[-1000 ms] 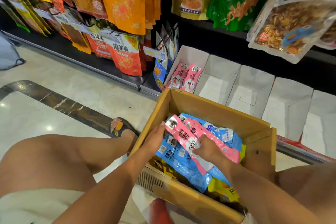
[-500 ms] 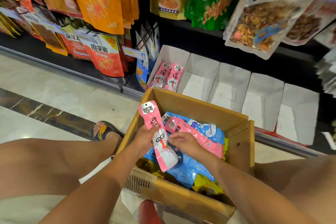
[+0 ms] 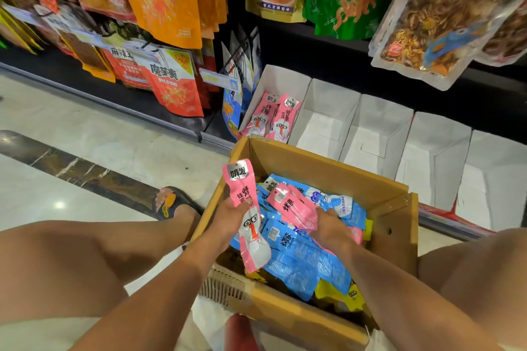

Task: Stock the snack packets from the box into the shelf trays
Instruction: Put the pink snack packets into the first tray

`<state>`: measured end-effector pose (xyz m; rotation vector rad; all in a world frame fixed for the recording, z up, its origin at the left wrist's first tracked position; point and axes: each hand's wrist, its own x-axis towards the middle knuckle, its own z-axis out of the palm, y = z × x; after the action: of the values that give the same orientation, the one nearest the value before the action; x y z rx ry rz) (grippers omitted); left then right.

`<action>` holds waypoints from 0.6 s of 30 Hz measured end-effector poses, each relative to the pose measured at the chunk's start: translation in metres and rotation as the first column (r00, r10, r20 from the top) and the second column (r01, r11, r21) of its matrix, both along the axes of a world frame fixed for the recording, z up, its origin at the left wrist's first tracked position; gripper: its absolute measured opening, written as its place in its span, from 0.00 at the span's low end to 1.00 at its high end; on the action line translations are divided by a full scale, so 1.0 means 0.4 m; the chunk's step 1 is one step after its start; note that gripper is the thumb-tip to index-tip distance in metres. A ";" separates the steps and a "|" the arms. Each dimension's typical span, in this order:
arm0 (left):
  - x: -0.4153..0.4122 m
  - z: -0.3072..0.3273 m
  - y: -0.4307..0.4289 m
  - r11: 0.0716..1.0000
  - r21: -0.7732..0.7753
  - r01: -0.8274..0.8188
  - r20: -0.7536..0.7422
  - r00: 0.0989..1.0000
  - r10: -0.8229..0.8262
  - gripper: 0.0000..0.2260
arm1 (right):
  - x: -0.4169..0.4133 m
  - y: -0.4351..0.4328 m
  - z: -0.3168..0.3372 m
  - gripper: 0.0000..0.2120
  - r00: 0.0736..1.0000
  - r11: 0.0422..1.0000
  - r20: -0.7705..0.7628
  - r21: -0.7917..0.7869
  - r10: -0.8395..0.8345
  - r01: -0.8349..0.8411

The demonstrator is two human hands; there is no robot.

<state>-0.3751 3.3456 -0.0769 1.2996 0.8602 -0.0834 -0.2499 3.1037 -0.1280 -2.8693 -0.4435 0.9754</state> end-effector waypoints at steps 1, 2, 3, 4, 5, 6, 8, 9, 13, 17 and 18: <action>0.001 0.000 0.001 1.000 0.001 0.002 -0.004 1.000 -0.002 0.07 | 0.002 0.003 -0.004 0.27 0.999 1.000 0.034 0.000 -0.002 0.002; 0.001 -0.001 0.002 1.000 0.004 0.006 -0.010 1.000 -0.006 0.07 | 0.003 0.007 0.000 0.25 0.999 1.000 0.041 -0.009 -0.007 0.008; 0.002 -0.003 0.004 1.000 0.007 0.011 -0.020 1.000 -0.010 0.07 | 0.007 0.007 -0.003 0.23 0.999 1.000 0.033 -0.008 -0.001 0.001; 0.003 -0.005 0.005 1.000 0.010 0.010 -0.030 1.000 -0.009 0.07 | 0.011 0.007 0.001 0.21 1.000 1.000 0.013 -0.008 -0.002 0.002; 0.004 -0.005 0.006 1.000 0.019 0.009 -0.043 0.999 -0.008 0.07 | 0.016 0.003 0.001 0.19 1.000 1.000 -0.001 0.012 -0.014 0.014; 0.006 -0.003 0.006 1.000 0.029 0.003 -0.052 0.999 -0.002 0.07 | 0.020 0.001 0.010 0.18 0.999 0.998 -0.022 0.041 -0.046 0.047; 0.012 0.002 0.006 0.999 0.042 -0.011 -0.051 0.999 0.013 0.08 | 0.030 -0.004 0.035 0.14 0.989 0.982 -0.066 0.127 -0.131 0.139; 0.016 0.010 0.004 0.999 0.039 -0.016 -0.046 0.999 0.018 0.09 | 0.037 -0.006 0.050 0.12 0.983 0.970 -0.084 0.168 -0.162 0.174; 0.039 0.064 -0.007 1.000 0.022 -0.019 -0.033 0.999 0.020 0.06 | 0.056 -0.005 0.147 0.09 0.965 0.917 -0.135 0.305 -0.224 0.256; 0.085 0.141 -0.009 0.998 0.046 0.045 0.016 0.999 -0.045 0.05 | 0.071 0.002 0.248 0.07 0.942 0.841 -0.225 0.433 -0.248 0.325; 0.101 0.164 -0.008 0.998 0.048 0.049 0.044 0.998 -0.051 0.05 | 0.079 0.008 0.275 0.07 0.939 0.821 -0.239 0.461 -0.249 0.335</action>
<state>-0.3345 3.3422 -0.0111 1.3624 0.7951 -0.0731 -0.2184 3.1068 -0.0178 -2.2796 -0.1871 0.8806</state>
